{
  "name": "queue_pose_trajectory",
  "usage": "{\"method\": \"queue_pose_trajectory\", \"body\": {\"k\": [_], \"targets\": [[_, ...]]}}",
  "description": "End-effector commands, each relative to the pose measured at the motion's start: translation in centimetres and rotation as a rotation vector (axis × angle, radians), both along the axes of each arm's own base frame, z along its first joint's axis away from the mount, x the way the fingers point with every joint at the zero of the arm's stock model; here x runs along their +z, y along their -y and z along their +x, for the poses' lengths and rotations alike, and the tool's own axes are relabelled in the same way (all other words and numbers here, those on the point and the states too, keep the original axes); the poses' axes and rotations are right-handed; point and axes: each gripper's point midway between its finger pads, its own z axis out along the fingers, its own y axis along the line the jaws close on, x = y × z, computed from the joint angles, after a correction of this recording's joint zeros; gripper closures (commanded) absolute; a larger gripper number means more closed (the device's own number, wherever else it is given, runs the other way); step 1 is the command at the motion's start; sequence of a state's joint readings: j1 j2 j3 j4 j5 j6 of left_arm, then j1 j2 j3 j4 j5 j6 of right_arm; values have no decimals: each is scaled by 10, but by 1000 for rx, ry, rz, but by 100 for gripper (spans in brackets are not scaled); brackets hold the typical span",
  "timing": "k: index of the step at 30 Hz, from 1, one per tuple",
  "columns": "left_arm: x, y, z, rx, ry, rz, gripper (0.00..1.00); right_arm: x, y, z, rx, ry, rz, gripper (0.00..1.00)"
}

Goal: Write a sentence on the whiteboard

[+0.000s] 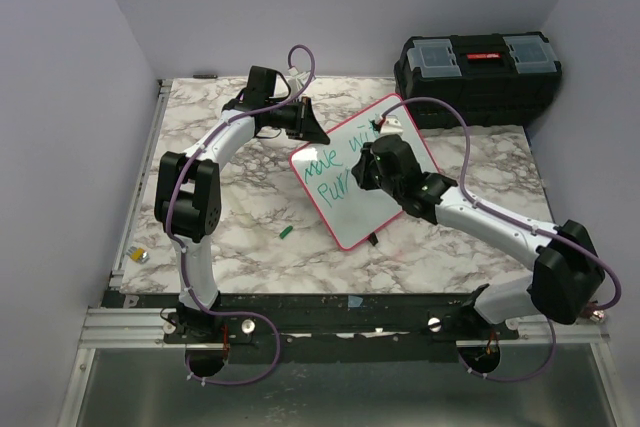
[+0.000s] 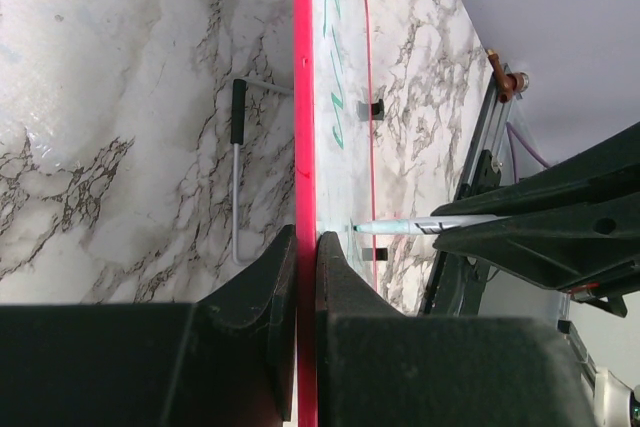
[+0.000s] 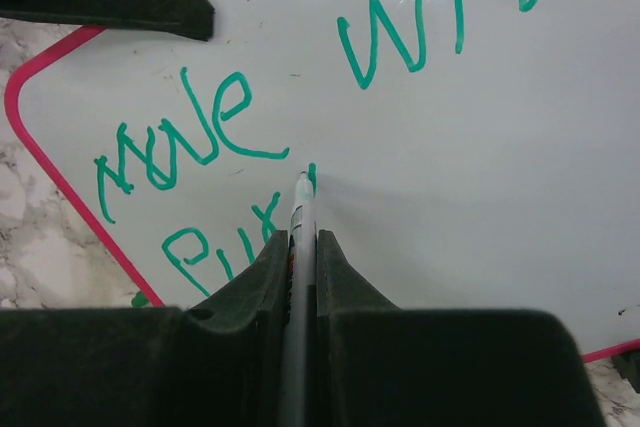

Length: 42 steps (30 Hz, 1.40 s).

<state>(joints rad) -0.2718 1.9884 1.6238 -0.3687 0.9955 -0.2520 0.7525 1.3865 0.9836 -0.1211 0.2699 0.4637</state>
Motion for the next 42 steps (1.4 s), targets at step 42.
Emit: {"method": "queue_pose_trajectory", "body": {"k": [42], "targets": [[4,-7,15,2,151,16,100,-17,-8,-9,52,-47,16,99]]}}
